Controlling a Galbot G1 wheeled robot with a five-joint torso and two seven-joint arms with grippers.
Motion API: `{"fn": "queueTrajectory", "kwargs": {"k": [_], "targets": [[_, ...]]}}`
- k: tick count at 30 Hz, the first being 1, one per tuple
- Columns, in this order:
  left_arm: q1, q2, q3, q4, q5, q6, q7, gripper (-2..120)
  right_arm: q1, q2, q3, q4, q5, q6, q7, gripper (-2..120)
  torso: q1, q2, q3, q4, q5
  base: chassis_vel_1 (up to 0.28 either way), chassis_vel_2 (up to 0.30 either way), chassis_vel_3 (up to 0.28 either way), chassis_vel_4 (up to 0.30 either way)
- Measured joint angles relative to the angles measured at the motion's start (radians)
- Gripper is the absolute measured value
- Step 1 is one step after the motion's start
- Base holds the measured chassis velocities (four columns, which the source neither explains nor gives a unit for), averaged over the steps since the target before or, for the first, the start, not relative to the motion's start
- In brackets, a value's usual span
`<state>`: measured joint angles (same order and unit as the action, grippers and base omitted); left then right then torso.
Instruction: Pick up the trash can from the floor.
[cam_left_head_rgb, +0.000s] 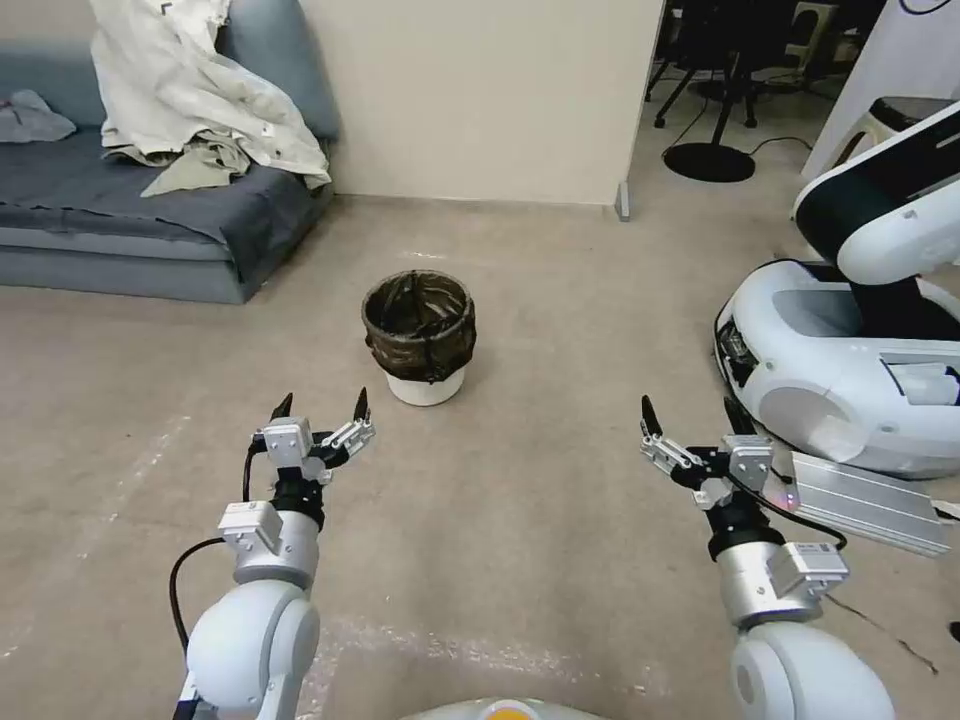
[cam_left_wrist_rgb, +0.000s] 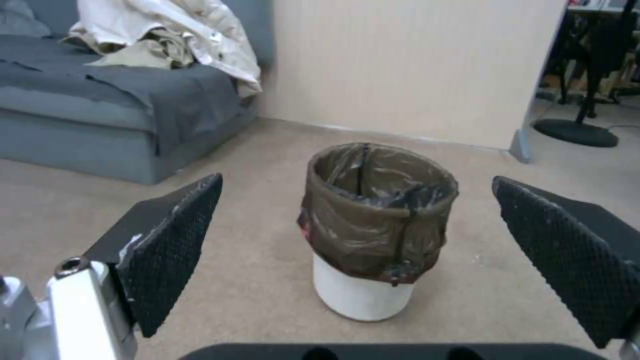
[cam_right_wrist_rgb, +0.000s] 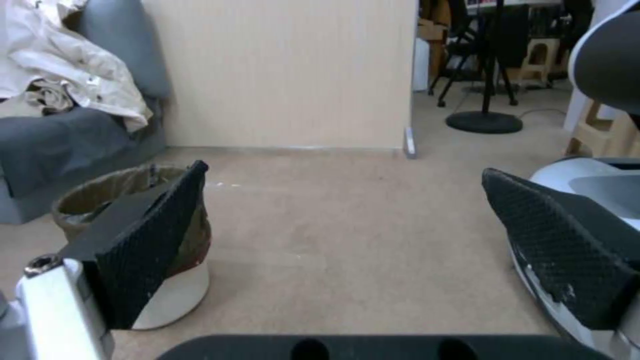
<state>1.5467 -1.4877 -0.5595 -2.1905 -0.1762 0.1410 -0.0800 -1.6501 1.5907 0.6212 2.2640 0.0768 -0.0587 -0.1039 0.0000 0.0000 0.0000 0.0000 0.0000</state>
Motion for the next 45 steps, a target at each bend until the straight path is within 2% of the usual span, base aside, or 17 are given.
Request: {"fn": "queueTrajectory", "kwargs": {"k": [28,45], "targets": [[0.01,-0.017,0.004,0.006,0.025,-0.034,-0.011,100,-0.009,-0.017,0.003,-0.038,0.026,0.1,-0.035,100,0.0,0.0,0.0,0.0,0.0,0.0,0.0,0.0,0.0],[-0.004,-0.009,-0.008,0.002,0.035,-0.027,-0.016,100,-0.014,-0.013,-0.007,-0.038,0.027,0.115,-0.049,100,0.0,0.0,0.0,0.0,0.0,-0.136,0.128,0.132,-0.136]]}}
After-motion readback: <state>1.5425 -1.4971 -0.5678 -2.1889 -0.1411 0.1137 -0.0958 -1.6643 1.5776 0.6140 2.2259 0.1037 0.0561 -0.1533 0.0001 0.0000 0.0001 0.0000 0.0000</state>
